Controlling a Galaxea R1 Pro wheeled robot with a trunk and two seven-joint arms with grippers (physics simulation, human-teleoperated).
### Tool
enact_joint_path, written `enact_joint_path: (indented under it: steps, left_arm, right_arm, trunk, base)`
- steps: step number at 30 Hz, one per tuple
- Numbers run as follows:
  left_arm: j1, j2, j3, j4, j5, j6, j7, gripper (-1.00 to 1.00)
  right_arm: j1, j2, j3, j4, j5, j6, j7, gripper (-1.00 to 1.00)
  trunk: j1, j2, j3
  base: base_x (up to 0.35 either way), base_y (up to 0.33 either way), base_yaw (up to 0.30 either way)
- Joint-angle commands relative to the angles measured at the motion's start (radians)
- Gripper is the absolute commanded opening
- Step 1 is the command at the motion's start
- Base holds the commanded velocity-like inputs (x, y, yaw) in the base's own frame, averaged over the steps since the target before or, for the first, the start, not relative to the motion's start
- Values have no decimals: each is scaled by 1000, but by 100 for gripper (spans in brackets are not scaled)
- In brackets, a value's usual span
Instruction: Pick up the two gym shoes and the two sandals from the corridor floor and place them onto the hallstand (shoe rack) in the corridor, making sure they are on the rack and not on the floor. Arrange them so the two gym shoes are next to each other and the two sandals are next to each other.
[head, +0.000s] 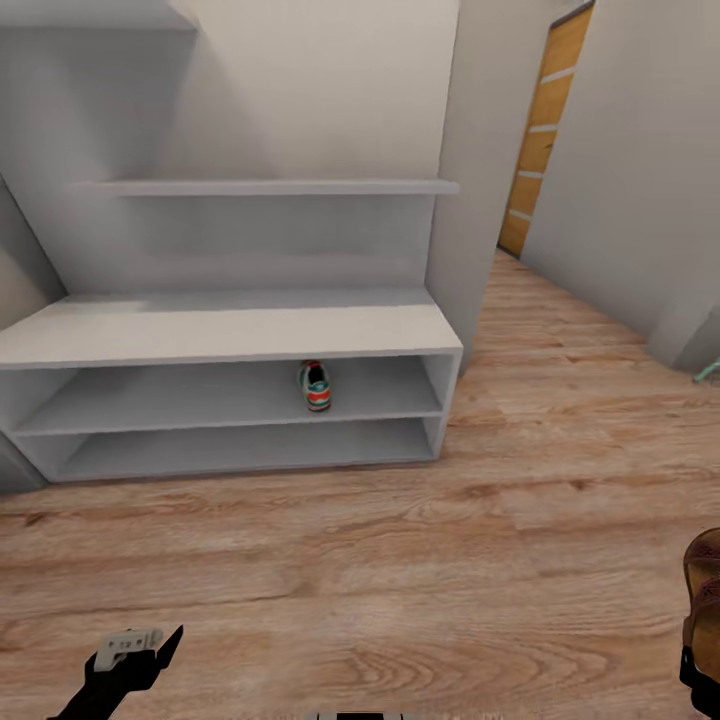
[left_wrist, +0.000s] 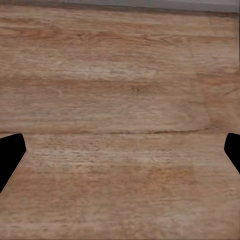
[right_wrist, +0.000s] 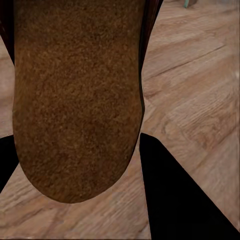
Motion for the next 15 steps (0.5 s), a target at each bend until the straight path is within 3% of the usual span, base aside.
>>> enact_joint_path:
  steps: [1,9,15]
  left_arm:
    - [0,0,2,2,7,-1,-7,100]
    - [0,0,2,2,9,-1,-6,100]
    - [0,0,42,2,12,-1,-8,100]
  right_arm:
    - [-1,1,-6,0,1,-2,7,-100]
    - [-1,1,-6,0,1,-2,7,-100]
    - [-1,9,-6,-1,1,-3,7,-100]
  trunk:
    - [-1,0,0]
    - [-1,0,0]
    - [-1,0,0]
  base:
    - [-195,273,-272]
    - [-221,253,-79]
    - [-178,263,166]
